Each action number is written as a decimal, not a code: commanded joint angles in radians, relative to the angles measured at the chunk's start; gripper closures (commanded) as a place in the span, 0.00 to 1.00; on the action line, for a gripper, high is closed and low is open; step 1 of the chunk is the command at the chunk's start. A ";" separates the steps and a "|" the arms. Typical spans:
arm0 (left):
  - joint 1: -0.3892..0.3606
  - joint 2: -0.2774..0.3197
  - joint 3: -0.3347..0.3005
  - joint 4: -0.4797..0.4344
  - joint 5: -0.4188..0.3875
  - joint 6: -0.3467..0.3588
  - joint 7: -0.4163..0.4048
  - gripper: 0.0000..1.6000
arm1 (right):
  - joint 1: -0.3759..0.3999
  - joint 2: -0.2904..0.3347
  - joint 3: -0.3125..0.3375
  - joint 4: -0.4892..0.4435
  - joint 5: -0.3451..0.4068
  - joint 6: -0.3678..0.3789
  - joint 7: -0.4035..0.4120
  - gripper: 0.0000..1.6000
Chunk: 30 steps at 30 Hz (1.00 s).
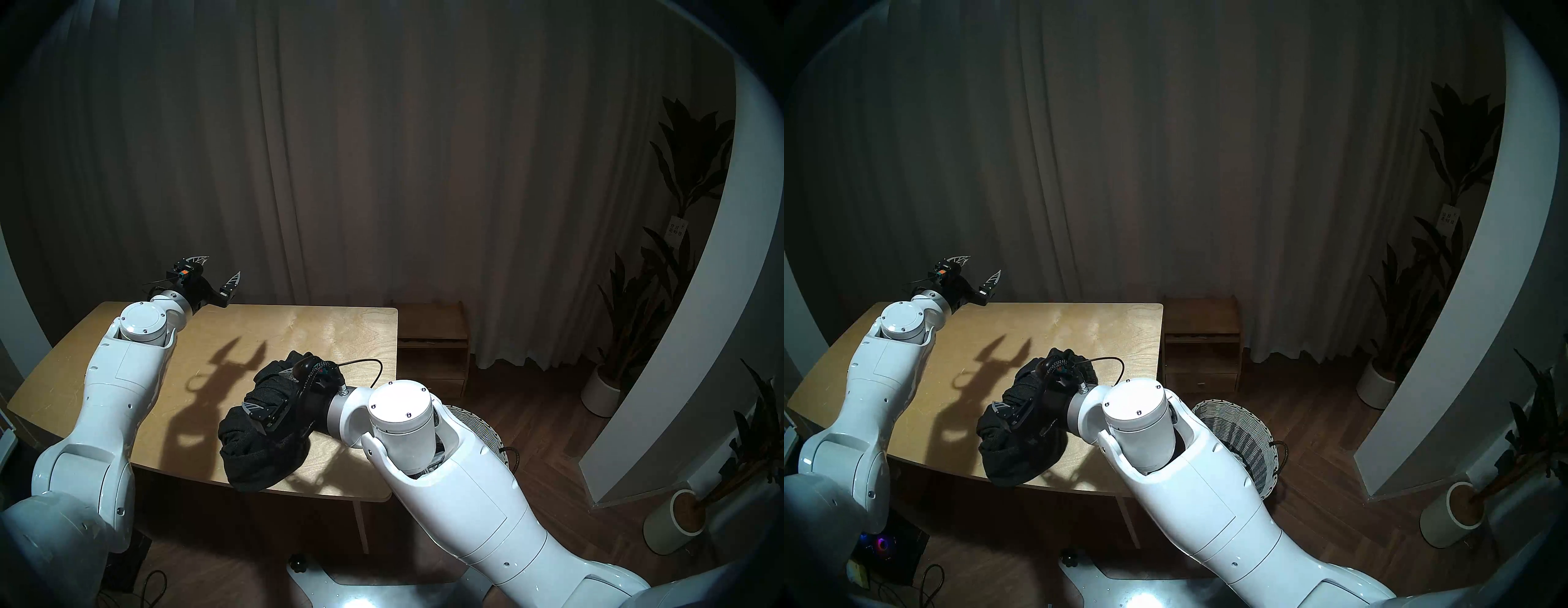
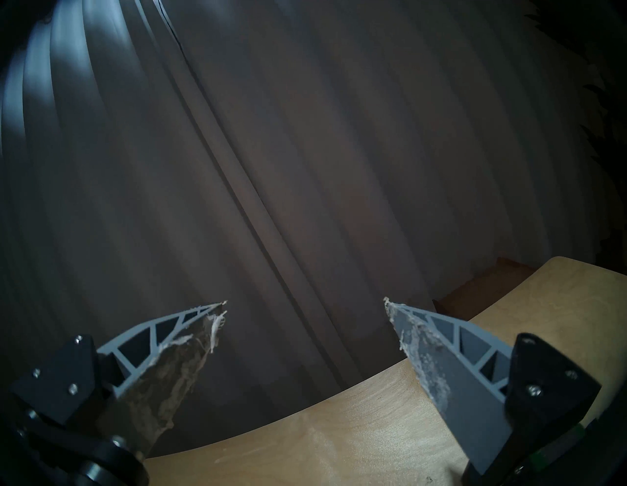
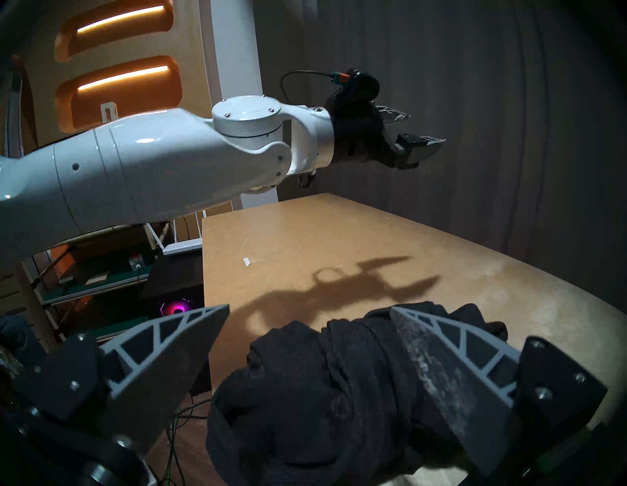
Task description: Toss clothes into the laundry hamper
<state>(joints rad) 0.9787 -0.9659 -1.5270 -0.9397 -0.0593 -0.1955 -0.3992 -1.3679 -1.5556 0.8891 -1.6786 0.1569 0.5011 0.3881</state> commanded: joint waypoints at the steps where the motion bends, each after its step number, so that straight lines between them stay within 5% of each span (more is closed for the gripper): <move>1: 0.063 0.060 -0.038 -0.112 -0.016 -0.029 -0.017 0.00 | 0.010 -0.027 0.017 0.005 -0.002 0.018 -0.035 0.00; 30: 0.420 0.144 -0.247 -0.473 -0.127 -0.051 -0.104 0.00 | 0.177 -0.133 -0.104 0.369 0.001 0.078 -0.212 0.00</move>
<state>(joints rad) 1.3251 -0.8465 -1.7131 -1.3283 -0.1589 -0.2392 -0.5013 -1.2551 -1.6286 0.8069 -1.3750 0.1597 0.5878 0.2156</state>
